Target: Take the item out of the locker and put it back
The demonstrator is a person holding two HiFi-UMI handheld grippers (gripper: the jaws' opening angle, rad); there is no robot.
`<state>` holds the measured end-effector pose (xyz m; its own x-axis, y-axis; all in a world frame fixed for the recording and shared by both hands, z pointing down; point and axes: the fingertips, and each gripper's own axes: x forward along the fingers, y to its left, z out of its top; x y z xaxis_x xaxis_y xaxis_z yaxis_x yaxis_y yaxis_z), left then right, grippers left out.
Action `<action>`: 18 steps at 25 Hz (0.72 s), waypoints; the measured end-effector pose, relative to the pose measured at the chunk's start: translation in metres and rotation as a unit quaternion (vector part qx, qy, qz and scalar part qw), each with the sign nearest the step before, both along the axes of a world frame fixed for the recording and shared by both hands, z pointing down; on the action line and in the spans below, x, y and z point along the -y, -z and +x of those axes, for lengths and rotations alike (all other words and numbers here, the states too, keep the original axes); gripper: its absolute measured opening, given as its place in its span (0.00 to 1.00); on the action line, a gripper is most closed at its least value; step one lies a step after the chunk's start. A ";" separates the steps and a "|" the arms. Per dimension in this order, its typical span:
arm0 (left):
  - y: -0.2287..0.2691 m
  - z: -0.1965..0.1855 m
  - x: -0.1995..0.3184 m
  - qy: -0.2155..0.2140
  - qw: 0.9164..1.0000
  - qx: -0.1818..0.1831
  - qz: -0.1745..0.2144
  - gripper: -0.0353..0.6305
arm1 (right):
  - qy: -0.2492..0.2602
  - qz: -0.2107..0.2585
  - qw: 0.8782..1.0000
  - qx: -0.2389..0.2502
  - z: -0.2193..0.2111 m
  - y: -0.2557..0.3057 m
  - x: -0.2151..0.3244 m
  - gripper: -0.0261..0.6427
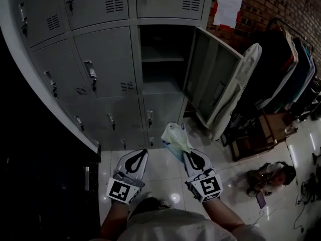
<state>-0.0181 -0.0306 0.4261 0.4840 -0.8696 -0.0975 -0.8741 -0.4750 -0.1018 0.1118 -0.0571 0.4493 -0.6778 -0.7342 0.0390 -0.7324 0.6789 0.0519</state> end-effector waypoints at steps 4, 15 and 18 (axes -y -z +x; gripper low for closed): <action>0.002 0.001 -0.019 0.005 1.000 0.005 -0.001 0.05 | 0.003 0.006 1.000 0.001 0.001 0.004 -0.019 0.06; 0.005 -0.008 -0.036 0.008 1.000 -0.002 -0.004 0.05 | 0.008 0.007 1.000 0.010 -0.013 0.007 -0.036 0.06; 0.005 -0.007 -0.034 0.013 1.000 -0.004 -0.004 0.05 | 0.017 -0.002 1.000 0.013 -0.013 0.003 -0.035 0.06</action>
